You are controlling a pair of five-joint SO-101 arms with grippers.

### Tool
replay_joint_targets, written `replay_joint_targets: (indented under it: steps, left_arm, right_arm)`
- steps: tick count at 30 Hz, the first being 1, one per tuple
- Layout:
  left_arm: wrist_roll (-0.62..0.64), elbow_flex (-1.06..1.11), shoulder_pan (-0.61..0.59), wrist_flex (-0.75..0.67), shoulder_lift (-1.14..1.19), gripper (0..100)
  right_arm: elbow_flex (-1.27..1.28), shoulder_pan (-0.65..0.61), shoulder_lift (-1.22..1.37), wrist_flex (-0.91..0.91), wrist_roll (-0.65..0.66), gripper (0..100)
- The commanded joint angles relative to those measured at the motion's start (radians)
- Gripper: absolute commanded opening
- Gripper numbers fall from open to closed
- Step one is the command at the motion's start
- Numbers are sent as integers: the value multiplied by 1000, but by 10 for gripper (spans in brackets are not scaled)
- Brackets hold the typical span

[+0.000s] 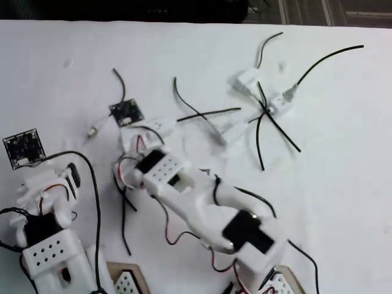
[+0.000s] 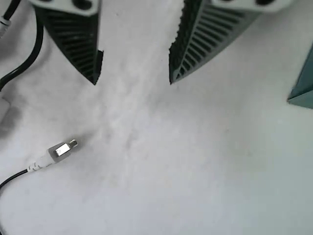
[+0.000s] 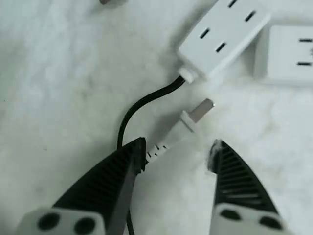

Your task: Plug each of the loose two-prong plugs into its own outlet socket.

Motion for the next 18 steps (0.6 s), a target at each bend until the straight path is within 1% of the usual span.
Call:
replay_joint_targets:
  steps: [1,2,5,6,8,9,11,18]
  left_arm:
    - [3,-41,-2,-18,-12,234]
    - [3,-41,-2,-18,-12,234]
    - [3,-41,-2,-18,-12,234]
    - [3,-41,-2,-18,-12,234]
    - [3,-41,-2,-17,-12,234]
    - [3,-41,-2,-17,-12,234]
    - [3,-41,-2,-17,-12,234]
    - [3,-41,-2,-15,-12,234]
  right_arm:
    - [-58,-8,31,-16,-6,191]
    - [-57,-5,42,-13,-3,169]
    - [-58,25,44,38,-3,36]
    - [-60,41,41,59,-3,8]
    - [-58,64,12,110,-2,36]
    - [-57,76,-7,136,6,33]
    - [-55,97,-54,189,63,15]
    - [-54,165,-286,430,281,18]
